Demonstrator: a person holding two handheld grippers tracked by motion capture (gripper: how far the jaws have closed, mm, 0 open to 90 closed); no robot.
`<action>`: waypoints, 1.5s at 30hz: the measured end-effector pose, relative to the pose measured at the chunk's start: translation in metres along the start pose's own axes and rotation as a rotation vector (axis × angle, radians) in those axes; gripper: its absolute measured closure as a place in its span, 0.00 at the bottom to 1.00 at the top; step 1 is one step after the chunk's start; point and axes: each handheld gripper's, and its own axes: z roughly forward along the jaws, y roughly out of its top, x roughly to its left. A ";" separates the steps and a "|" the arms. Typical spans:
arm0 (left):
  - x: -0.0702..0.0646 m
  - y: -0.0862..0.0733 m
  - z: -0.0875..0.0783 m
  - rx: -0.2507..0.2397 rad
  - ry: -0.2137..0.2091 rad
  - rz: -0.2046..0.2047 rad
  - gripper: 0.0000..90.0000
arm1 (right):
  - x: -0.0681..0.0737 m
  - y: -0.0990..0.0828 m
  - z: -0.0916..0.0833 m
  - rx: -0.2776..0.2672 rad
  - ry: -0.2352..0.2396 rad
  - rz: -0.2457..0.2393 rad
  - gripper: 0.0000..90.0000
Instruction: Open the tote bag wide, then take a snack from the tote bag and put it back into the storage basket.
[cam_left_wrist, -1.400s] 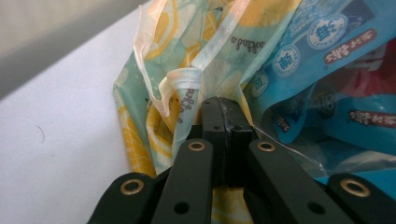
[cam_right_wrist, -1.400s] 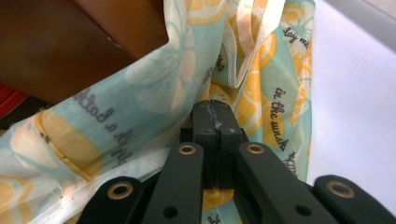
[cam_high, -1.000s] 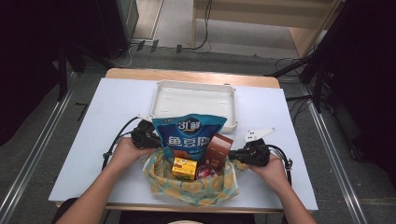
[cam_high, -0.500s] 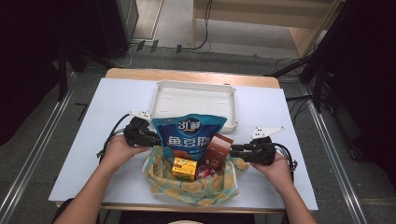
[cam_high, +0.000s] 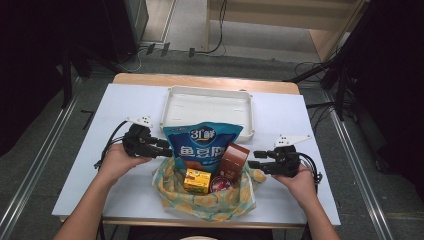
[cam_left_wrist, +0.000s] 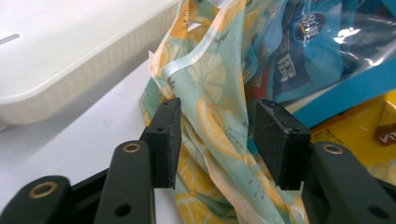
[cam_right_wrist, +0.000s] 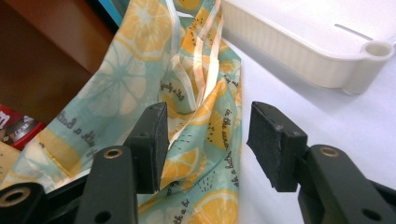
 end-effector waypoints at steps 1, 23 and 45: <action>0.000 0.000 -0.002 -0.001 0.007 0.003 0.56 | 0.000 0.000 0.000 0.005 -0.003 0.002 0.55; -0.030 0.004 -0.047 -0.040 0.022 0.051 0.50 | -0.003 0.008 0.006 0.028 -0.049 -0.002 0.52; -0.067 0.045 -0.049 -0.059 -0.039 0.145 0.50 | 0.012 0.017 -0.007 -0.005 0.005 -0.027 0.78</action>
